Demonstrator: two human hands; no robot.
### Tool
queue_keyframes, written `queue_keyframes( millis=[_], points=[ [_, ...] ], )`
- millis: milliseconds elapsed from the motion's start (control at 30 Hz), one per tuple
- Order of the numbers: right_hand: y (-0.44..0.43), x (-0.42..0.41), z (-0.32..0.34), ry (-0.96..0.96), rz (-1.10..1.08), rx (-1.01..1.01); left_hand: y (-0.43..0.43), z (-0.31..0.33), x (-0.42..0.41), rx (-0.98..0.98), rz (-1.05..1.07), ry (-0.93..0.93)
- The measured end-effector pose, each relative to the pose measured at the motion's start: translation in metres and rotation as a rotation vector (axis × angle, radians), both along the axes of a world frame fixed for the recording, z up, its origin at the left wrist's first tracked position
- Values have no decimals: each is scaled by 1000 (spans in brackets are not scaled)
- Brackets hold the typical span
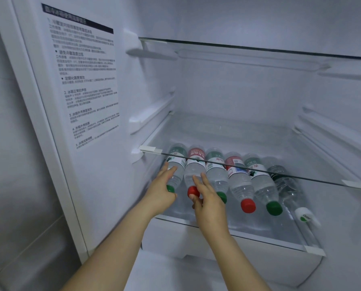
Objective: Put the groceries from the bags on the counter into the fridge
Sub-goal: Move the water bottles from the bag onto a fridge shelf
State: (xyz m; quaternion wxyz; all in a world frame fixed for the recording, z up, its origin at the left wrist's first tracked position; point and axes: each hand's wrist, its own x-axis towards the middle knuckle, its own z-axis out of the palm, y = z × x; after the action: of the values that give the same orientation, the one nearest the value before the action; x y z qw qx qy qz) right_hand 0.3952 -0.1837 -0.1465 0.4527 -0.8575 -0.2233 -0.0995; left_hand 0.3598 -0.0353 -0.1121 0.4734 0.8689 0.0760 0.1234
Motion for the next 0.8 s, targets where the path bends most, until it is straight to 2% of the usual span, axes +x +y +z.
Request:
queue_keyframes(
  millis=[267,500,700,800],
  points=[
    [1,-5,2,-30,10,-4,2,-4,-1,-28,6,-24],
    [-2,-9,0,-2,9,96,-12,-20,-11,11,240,-197],
    [-12,-18,2,131,43,298,-6,-12,-1,77,188,-99],
    [-26,-36,7,165,1,319,-6,-6,-3,110,146,-56]
  ],
)
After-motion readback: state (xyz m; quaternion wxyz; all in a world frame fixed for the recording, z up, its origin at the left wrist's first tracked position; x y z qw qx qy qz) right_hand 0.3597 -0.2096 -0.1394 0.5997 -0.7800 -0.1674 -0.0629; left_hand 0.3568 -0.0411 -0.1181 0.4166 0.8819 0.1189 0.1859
